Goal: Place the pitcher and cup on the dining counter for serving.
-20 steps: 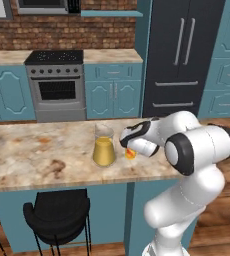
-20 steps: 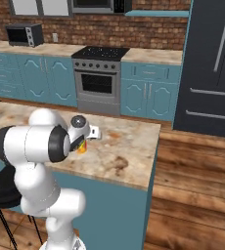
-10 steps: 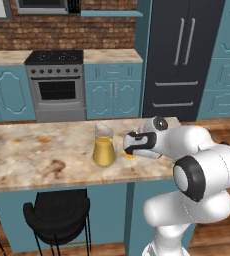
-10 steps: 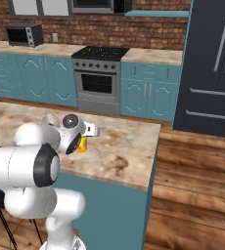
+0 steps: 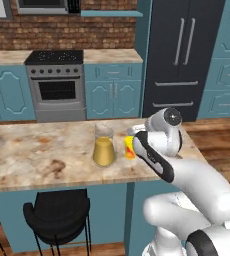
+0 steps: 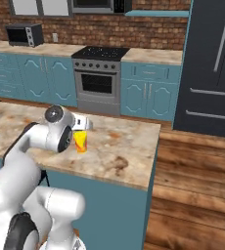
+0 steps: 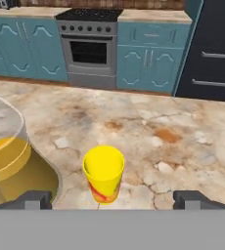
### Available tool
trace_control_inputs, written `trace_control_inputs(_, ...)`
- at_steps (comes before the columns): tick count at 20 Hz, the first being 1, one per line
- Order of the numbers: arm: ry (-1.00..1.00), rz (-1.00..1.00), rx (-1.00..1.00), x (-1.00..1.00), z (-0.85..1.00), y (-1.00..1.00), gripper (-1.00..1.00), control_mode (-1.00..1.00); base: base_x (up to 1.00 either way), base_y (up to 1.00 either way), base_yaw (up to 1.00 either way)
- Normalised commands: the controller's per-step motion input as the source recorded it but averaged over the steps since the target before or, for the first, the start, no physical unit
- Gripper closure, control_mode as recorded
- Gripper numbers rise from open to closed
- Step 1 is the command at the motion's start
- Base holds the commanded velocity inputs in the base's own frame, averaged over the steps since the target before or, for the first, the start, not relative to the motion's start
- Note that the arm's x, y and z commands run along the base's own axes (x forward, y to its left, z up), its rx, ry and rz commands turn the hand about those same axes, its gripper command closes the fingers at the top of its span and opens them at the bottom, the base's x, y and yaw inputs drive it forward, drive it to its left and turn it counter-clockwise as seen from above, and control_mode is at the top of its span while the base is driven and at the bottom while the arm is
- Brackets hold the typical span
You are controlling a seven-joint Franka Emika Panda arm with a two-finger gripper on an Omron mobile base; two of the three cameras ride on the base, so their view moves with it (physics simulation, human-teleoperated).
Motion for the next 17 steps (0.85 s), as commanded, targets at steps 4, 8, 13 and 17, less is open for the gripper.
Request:
trace_control_inputs(4, -0.21, -0.04, 0.0, -1.0, 0.62, -0.1, -1.0, -1.0, 0.0, 0.0, 0.0)
trace_control_inputs(8, -0.22, -0.05, 0.0, -1.0, 0.66, -0.09, -1.0, -1.0, 0.0, 0.0, 0.0)
trace_control_inputs(13, -0.26, -0.04, 0.0, -1.0, 0.88, 0.0, -1.0, -1.0, 0.0, 0.0, 0.0)
trace_control_inputs(17, -0.19, -0.04, 0.0, -0.74, 1.0, 0.0, -1.0, -1.0, 0.0, 0.0, 0.0)
